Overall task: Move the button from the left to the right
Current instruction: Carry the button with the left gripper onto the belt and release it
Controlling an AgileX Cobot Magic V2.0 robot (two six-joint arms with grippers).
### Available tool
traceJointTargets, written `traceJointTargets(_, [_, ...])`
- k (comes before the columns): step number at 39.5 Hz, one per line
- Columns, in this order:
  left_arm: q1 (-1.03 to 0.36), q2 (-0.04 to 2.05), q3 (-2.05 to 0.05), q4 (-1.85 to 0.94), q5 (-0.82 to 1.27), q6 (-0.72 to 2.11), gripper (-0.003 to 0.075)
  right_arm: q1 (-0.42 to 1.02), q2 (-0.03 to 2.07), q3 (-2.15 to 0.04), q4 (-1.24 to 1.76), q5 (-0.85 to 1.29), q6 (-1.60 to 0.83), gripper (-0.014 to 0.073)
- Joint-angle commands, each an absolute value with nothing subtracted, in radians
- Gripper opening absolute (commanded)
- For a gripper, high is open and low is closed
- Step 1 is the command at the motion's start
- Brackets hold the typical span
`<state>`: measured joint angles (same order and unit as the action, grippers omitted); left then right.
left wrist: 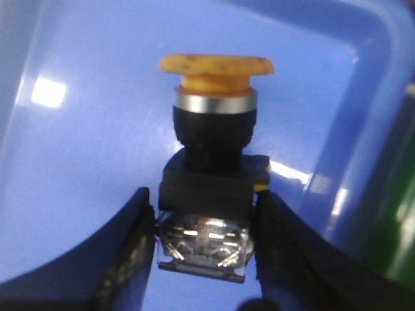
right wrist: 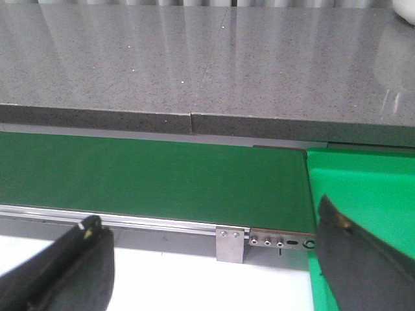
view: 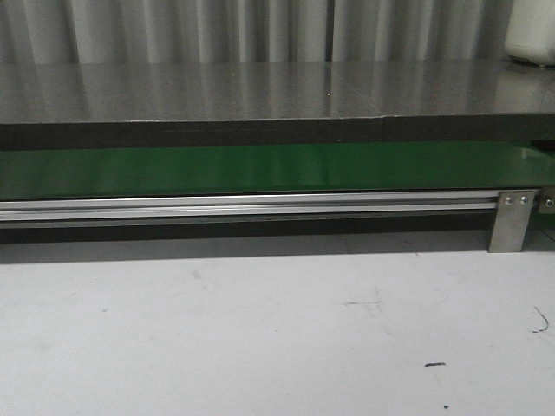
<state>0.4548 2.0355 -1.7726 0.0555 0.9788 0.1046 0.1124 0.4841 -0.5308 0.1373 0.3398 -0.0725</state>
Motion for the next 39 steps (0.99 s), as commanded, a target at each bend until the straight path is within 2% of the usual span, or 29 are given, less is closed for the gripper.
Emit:
traceJointTargets(1, [0.407,1.926,-1.832,0.04,1.01,0.1,0.006,0.111,0.496,-0.569,0.142,0.258,-0.077,0.0644])
traceJointTargets(17, [0.18,1.91,-1.837,0.027,1.182,0.1,0.0063,0.111,0.496,-0.569,0.142,0.258,-0.077,0.0644])
traceJointTargets(30, [0.151,1.967,-1.837,0.0,1.258,0.1,0.0071,0.111,0.496,-0.569,0.142,0.258,-0.077,0.0644])
traceJointTargets(34, [0.151,1.967,-1.837,-0.008,1.278,0.1,0.0113,0.111,0.496,-0.569,0.142,0.258,-0.077,0.0644])
traceJointTargets(39, [0.151,1.97,-1.837,-0.008,1.281,0.1,0.0218,0.111,0.496,-0.569,0.142,0.258,-0.077,0.0644])
